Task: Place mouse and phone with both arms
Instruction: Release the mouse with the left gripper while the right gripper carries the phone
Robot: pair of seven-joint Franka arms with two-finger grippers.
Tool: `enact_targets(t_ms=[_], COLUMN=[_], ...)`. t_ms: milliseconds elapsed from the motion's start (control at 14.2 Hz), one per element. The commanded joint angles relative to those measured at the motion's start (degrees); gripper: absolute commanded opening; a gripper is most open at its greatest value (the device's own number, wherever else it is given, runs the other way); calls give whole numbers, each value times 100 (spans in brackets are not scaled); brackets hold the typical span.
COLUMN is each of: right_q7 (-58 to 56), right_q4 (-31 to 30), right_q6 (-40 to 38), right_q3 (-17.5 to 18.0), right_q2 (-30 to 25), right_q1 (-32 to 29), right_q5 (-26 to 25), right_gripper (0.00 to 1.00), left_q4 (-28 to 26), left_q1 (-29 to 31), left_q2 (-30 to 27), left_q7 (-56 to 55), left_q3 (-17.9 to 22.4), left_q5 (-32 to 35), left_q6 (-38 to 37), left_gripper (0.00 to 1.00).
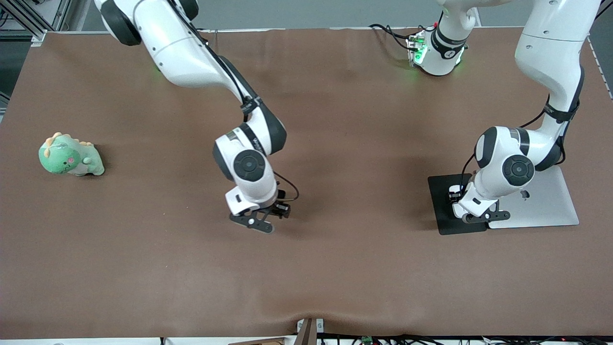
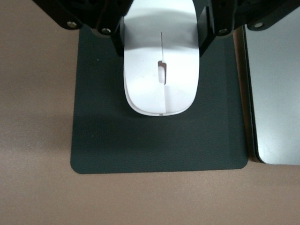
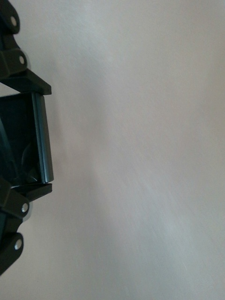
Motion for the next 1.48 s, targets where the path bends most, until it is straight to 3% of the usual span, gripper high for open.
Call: enact_targets(t_ms=[0,423,704,1127,1408], right_q7=[-588,-2049,-2681,-4834,-5222], right_q4=[-602,-2063,-2266,-2503,-3327], right_q6=[-268,-295,-304,-181,801], right_q3=[107,107,90,90,90], right_q2=[-688,-1631,-1649,-1605,-1622], right_q1=[-450,-1575,-2234,-3360,-3791], right_q5=[0,9,0,-8,-8], right_gripper=[0,0,0,0,0], left_q4=[-25,-7,10,45,54], left_q1=[46,46,55,55,73], left_q2=[19,133,160,212,274], left_q7=[-3,6,6,6,15], left_q3=[-44,-44,-44,-44,-35], left_q5=[143,143,143,143,143], left_q6=[106,308,344,388,502], left_gripper=[31,31,31,31,32])
